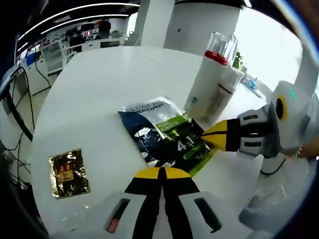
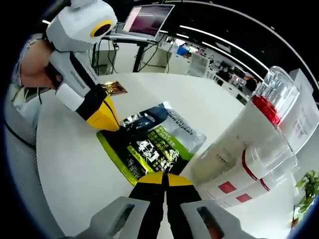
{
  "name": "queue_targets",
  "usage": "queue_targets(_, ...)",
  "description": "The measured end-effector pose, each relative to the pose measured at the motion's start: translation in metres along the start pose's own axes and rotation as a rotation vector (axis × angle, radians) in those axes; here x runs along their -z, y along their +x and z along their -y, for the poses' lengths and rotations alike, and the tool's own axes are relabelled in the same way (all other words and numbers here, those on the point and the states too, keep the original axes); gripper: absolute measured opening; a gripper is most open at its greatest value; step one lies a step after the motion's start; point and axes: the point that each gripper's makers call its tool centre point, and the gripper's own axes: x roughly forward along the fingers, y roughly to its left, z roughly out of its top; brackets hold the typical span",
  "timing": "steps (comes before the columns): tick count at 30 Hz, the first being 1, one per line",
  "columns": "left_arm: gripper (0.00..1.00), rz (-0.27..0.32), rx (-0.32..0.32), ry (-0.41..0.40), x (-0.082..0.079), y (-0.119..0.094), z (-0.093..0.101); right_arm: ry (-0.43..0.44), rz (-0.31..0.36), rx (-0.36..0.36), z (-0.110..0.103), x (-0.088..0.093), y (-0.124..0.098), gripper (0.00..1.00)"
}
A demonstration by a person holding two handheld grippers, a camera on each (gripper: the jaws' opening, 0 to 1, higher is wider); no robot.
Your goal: Arrange the skincare products in the storage area until every visible bottle or jar stands upright without overlapping.
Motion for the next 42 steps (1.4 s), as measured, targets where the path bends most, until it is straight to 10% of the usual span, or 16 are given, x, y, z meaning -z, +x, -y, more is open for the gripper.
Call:
queue_targets(6,0.04,0.118,-0.031,-0.081,-0.020,-0.030,-0.015,-0.040,0.011,-0.023,0.000,-0.001,0.000,0.00)
queue_targets(11,0.11,0.176,-0.176,-0.096,-0.023,-0.056,-0.057,-0.023,0.031,-0.032,0.002,-0.010,-0.005,0.00)
queue_targets(16,0.29,0.168,-0.288,-0.197,-0.012,-0.071,-0.097,-0.027,0.025,-0.035,0.000,-0.011,-0.006,0.00)
queue_targets(27,0.56,0.048,-0.370,-0.210,0.004,-0.048,-0.112,-0.036,0.013,-0.004,0.008,-0.010,-0.007,0.00)
queue_targets(34,0.54,-0.035,-0.444,-0.087,0.006,-0.042,-0.116,-0.049,0.013,0.012,0.012,-0.010,-0.009,0.00)
queue_targets(42,0.36,0.010,-0.439,-0.079,-0.001,-0.038,-0.114,-0.056,0.012,0.013,0.012,-0.011,-0.008,0.00)
